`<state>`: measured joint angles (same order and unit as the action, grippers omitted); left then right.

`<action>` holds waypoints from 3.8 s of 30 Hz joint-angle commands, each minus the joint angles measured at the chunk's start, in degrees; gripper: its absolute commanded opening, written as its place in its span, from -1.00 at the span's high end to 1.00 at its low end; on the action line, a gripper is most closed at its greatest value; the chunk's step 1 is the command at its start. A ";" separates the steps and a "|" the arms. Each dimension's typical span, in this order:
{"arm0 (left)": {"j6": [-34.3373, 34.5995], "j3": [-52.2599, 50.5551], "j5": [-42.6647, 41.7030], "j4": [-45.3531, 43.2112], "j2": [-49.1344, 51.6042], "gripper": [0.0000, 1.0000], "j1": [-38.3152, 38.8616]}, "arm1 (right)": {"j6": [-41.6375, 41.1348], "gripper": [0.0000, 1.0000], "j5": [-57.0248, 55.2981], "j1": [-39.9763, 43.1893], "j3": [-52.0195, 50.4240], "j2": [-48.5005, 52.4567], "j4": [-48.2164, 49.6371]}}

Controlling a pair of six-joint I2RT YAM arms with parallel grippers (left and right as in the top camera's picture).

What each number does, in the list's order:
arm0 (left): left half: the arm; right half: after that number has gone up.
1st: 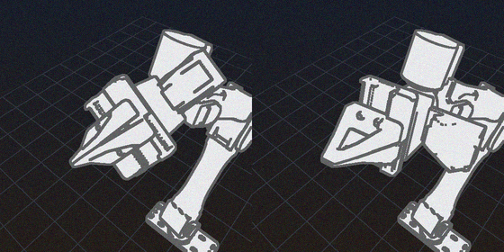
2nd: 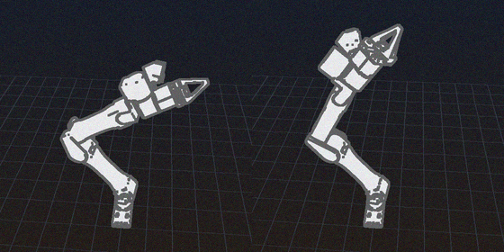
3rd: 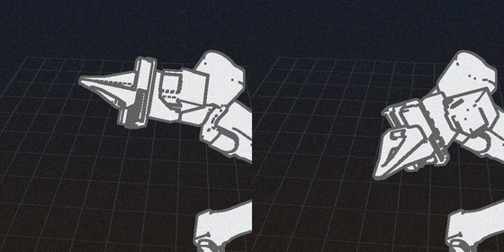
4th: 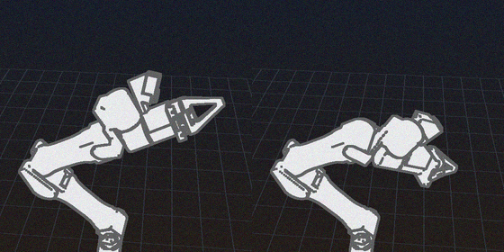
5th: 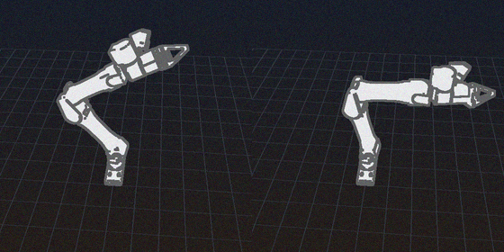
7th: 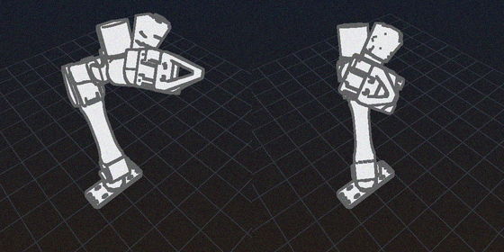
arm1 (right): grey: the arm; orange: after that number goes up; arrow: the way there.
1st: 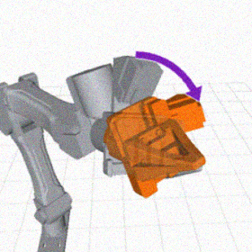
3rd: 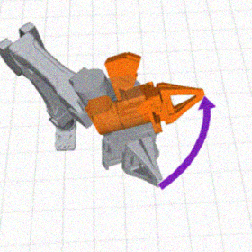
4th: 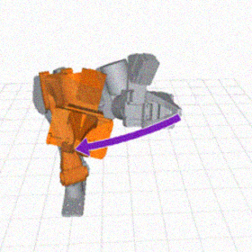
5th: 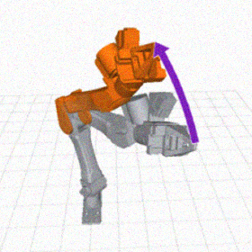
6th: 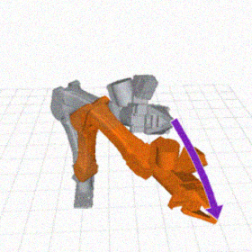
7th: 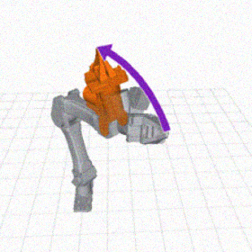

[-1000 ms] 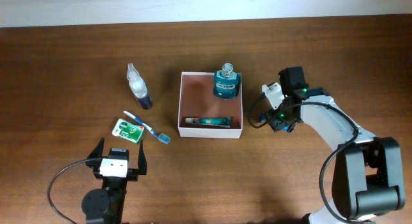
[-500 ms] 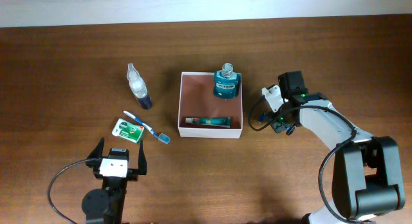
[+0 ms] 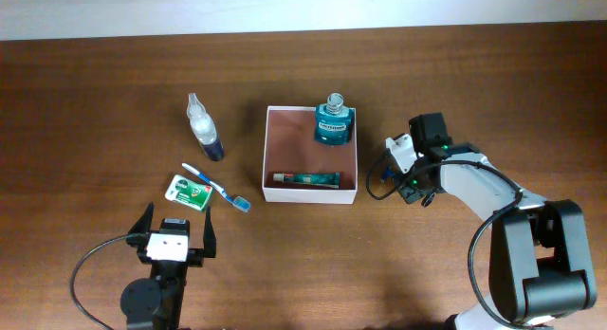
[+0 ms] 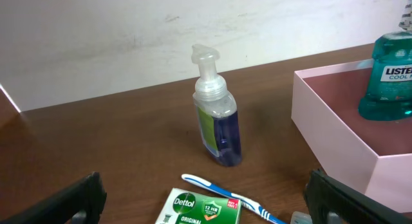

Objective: Pack container
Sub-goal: 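Lower the right gripper onto the blue razor and grasp it, then carry the blue razor into the box and release it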

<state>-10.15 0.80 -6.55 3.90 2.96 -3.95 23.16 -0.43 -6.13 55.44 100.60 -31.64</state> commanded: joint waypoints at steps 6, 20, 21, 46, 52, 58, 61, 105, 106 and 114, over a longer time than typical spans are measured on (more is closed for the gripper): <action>0.26 -0.31 0.57 0.17 -0.11 -0.99 -0.24 | 0.31 0.36 0.87 0.26 -0.28 0.39 0.20; 0.26 -0.31 0.57 0.17 -0.11 -0.99 -0.24 | 0.31 0.65 4.92 0.26 -0.28 0.39 0.17; 0.26 -0.31 0.57 0.17 -0.11 -0.99 -0.24 | 0.31 0.67 4.92 0.26 -0.28 0.39 0.17; 0.26 -0.31 0.57 0.17 -0.13 -0.99 -0.24 | -2.40 0.92 4.94 0.20 11.61 -4.04 -10.19; 0.26 -0.31 0.57 0.17 -0.11 -0.99 -0.24 | -2.69 0.92 6.40 0.11 22.32 -9.51 -21.57; 0.26 -0.31 0.57 0.17 -0.11 -0.99 -0.24 | -2.69 0.92 10.40 0.09 27.17 -14.69 -29.31; 0.26 -0.31 0.57 0.17 -0.11 -0.99 -0.24 | -2.69 0.92 14.53 -0.37 27.17 -16.50 -30.45; 0.26 -0.31 0.57 0.17 -0.11 -0.99 -0.24 | 26.43 0.92 14.80 -20.92 26.86 4.04 -13.68; 0.26 -0.31 0.57 0.17 -0.11 -0.99 -0.24 | 26.38 0.92 14.84 -20.92 26.86 4.52 -13.51; 0.26 -0.31 0.57 0.17 -0.11 -0.99 -0.24 | 25.94 0.54 15.04 -20.92 26.86 6.88 -13.49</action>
<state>-10.15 0.80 -6.55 3.90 2.96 -3.95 48.36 13.67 -26.46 81.87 107.02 -45.17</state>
